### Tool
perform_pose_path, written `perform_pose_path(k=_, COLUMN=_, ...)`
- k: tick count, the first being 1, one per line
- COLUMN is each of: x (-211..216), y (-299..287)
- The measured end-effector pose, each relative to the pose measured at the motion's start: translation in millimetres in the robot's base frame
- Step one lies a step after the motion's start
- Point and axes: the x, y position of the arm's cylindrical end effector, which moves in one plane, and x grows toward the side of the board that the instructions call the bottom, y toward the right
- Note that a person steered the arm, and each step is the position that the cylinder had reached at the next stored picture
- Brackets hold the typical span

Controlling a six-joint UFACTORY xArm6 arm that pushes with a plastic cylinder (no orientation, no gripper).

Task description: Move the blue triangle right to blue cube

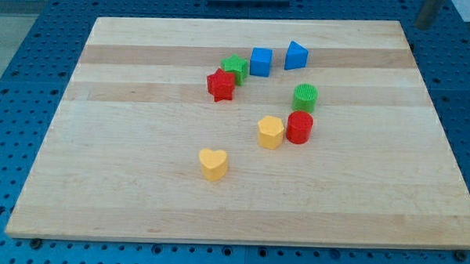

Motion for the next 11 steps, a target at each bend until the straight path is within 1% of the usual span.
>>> perform_pose_path(k=1, x=3, y=-7)
perform_pose_path(k=4, x=57, y=-104)
perform_pose_path(k=6, x=69, y=-184)
perform_pose_path(k=9, x=91, y=-284)
perform_pose_path(k=11, x=96, y=-295)
